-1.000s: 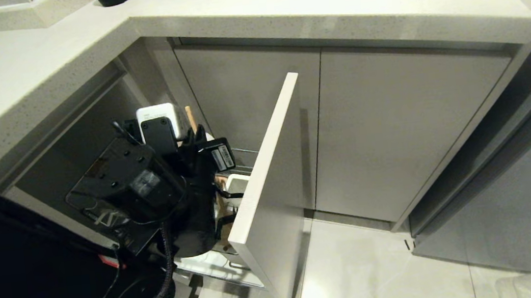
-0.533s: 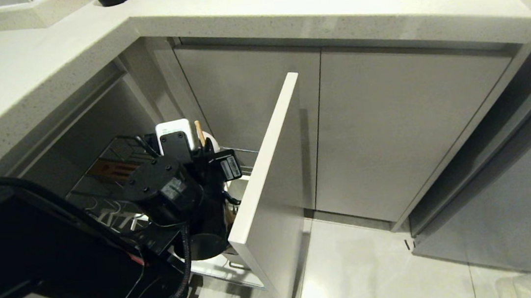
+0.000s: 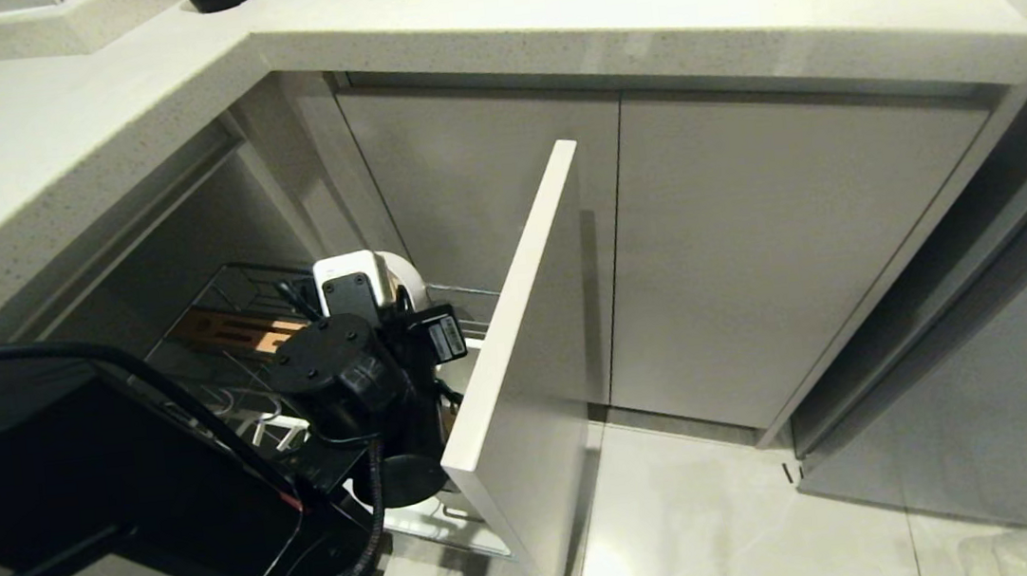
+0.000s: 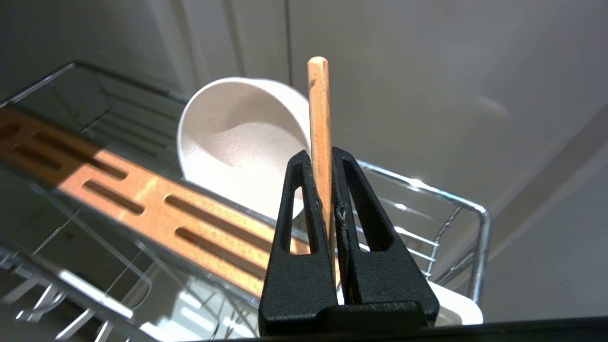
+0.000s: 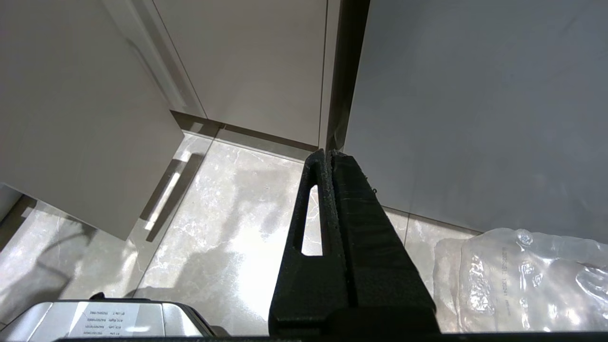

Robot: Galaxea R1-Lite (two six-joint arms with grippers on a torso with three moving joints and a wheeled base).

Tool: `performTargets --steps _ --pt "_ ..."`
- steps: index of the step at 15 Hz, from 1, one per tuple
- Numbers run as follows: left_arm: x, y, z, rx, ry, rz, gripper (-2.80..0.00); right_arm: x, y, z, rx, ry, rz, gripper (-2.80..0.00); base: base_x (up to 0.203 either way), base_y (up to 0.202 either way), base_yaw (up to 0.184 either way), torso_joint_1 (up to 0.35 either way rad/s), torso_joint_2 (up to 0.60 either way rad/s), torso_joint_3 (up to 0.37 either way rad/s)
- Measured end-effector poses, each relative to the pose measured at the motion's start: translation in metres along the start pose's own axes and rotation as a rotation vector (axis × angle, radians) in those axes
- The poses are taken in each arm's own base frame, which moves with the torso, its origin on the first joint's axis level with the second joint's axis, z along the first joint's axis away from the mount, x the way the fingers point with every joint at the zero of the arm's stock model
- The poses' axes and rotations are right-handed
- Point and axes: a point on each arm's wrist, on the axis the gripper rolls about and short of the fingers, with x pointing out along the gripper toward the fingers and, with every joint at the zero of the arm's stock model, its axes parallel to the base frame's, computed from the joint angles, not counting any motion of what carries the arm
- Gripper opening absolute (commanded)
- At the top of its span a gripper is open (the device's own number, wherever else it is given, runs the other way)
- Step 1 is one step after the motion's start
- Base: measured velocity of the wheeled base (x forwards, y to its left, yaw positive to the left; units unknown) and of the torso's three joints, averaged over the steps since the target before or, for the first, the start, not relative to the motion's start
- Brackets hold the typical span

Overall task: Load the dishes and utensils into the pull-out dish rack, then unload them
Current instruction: Pick up the chopsticks and place it in the cupboard

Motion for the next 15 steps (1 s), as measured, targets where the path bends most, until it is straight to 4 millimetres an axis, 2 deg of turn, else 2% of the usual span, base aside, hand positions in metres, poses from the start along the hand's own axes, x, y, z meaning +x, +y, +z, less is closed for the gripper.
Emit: performTargets --steps 12,13,15 --pt "-0.011 -0.009 -0.014 0.005 0.048 0.046 -2.8 0.0 0.0 0.0 0.0 0.0 0.0 -2.8 0.0 0.0 0.0 0.0 0.0 0.0" --pt "-0.011 -0.009 -0.015 0.007 0.049 0.046 0.0 0.0 0.0 0.0 0.0 0.0 0.0 -2.8 0.0 0.0 0.0 0.0 0.0 0.0" --pt "-0.011 -0.009 -0.015 0.008 0.05 0.048 0.0 0.0 0.0 0.0 0.0 0.0 0.0 -2.8 0.0 0.0 0.0 0.0 0.0 0.0"
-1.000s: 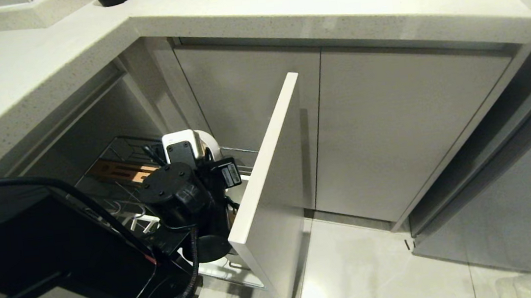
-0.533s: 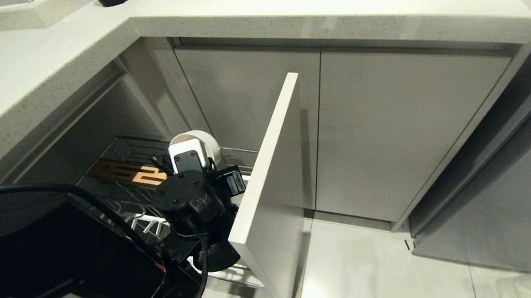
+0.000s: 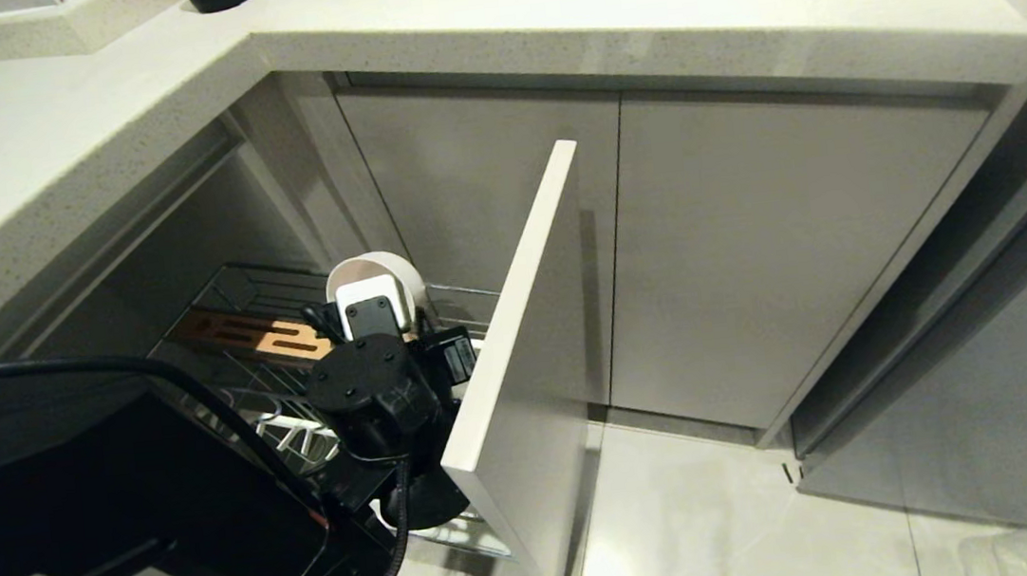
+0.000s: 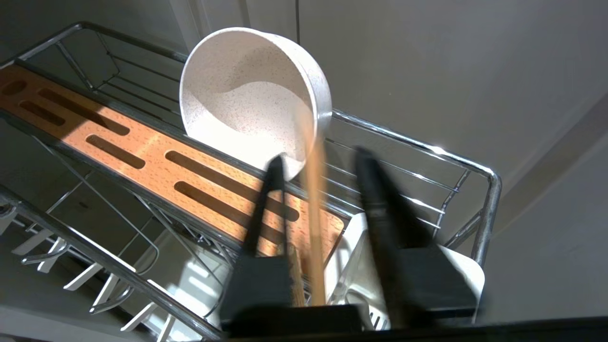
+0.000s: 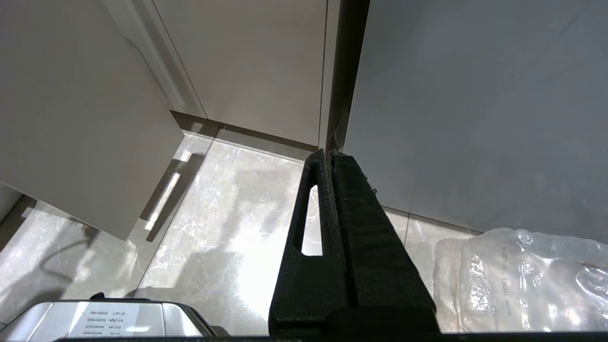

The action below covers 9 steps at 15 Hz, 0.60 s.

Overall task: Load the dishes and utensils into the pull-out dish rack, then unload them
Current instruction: Pick up the chopsticks and place it in the cupboard

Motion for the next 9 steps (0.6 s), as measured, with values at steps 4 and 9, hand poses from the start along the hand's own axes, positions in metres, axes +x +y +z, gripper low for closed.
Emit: performTargets --steps 4,9 --pt "-0.004 -0.001 0.006 -0.013 -0.009 -0.007 0.0 0.0 0.0 0.0 0.0 0.0 0.0 -2.8 0.0 0.0 0.0 0.0 0.0 0.0" --pt "-0.011 0.005 0.031 -0.044 -0.05 -0.014 0.0 0.0 0.0 0.0 0.0 0.0 0.0 -2.8 0.0 0.0 0.0 0.0 0.0 0.0"
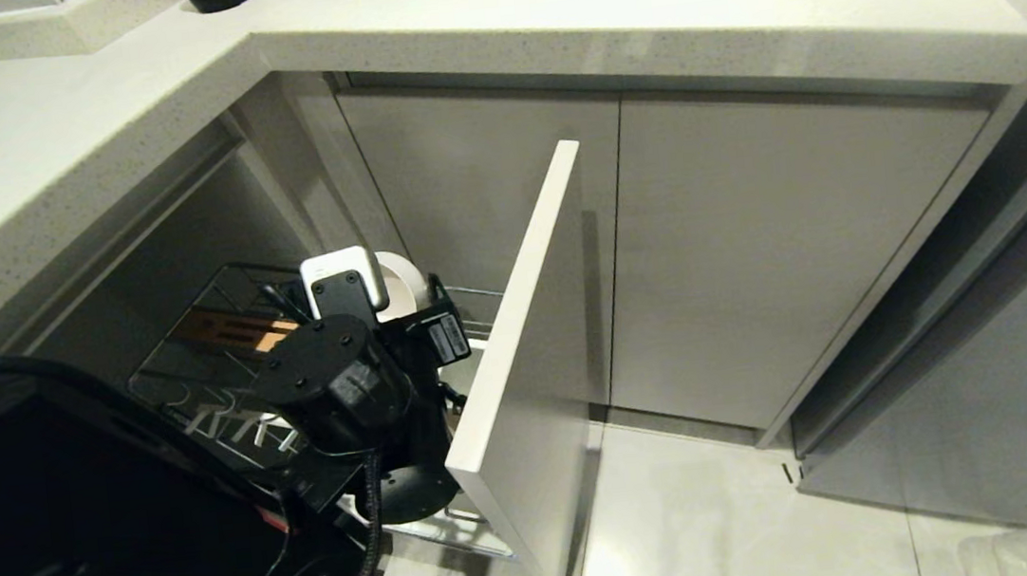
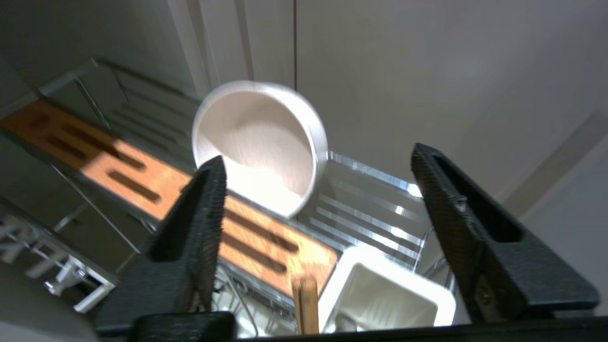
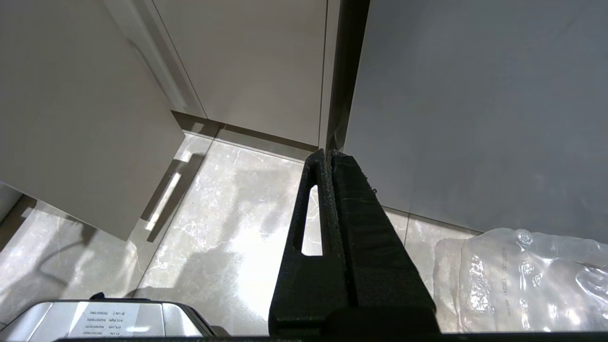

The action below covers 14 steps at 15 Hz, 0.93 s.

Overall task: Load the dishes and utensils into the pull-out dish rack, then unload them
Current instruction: Pick up the chopsticks and place it in the cupboard

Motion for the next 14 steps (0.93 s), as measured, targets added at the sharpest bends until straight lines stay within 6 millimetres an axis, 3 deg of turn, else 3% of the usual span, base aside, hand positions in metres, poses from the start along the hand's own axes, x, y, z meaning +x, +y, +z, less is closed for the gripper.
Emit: performTargets --steps 4,5,6,10,14 --pt "-0.006 0.008 0.03 -0.031 -0.049 -0.001 0.0 0.0 0.0 0.0 0.0 0.0 0.0 -2.8 0.0 0.0 0.0 0.0 0.0 0.0" --pt "-0.008 0.012 0.04 -0.039 -0.064 0.0 -0.71 0.0 0.0 0.0 0.0 0.0 0.0 -2.8 0.0 0.0 0.0 0.0 0.0 0.0" --pt "-0.011 0.016 0.05 -0.046 -0.078 0.0 -2.8 0.0 0.0 0.0 0.0 0.0 0.0 -2.8 0.0 0.0 0.0 0.0 0.0 0.0" --pt "-0.019 0.035 0.097 -0.087 -0.138 0.001 -2.8 0.0 0.0 0.0 0.0 0.0 0.0 -2.8 0.0 0.0 0.0 0.0 0.0 0.0" --pt "-0.023 0.048 0.157 -0.109 -0.212 -0.047 -2.8 0.0 0.0 0.0 0.0 0.0 0.0 -2.8 0.0 0.0 0.0 0.0 0.0 0.0"
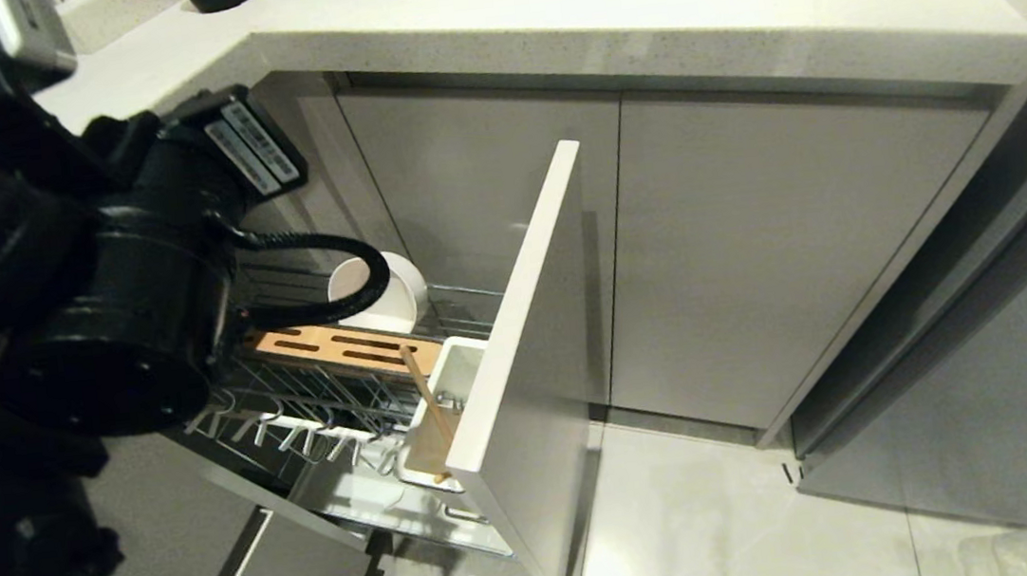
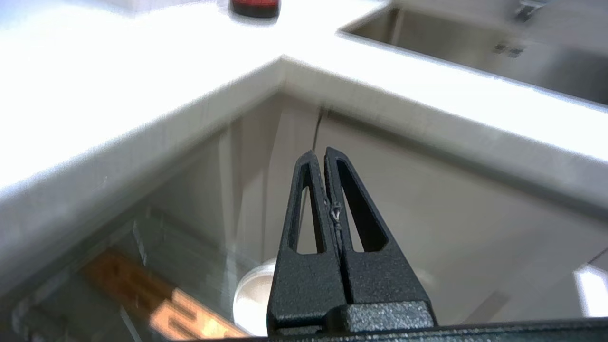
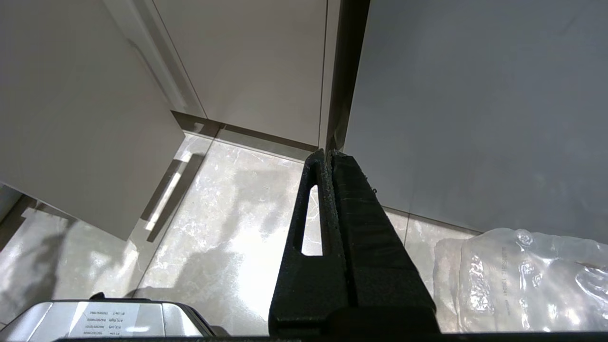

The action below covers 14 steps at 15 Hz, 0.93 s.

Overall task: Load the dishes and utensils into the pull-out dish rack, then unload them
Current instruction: Pick up the chopsticks and place it in the cupboard

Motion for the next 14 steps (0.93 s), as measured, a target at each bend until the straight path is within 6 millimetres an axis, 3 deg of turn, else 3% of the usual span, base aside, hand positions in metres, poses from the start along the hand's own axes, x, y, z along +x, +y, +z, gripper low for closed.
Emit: performTargets --steps 4,8,10,14 --pt "0.01 0.01 0.066 0.027 -0.007 -0.017 -2.8 0.0 0.0 0.0 0.0 0.0 0.0 -2.8 0.0 0.0 0.0 0.0 0.0 0.0" --pt "0.012 0.045 0.132 0.089 0.006 0.04 -2.8 0.0 0.0 0.0 0.0 0.0 0.0 -2.8 0.0 0.0 0.0 0.0 0.0 0.0" --pt "0.009 0.069 0.151 0.152 0.022 0.089 -2.8 0.0 0.0 0.0 0.0 0.0 0.0 -2.8 0.0 0.0 0.0 0.0 0.0 0.0" --pt "-0.002 0.119 0.171 0.288 0.02 0.192 -2.8 0.0 0.0 0.0 0.0 0.0 0.0 -2.8 0.0 0.0 0.0 0.0 0.0 0.0"
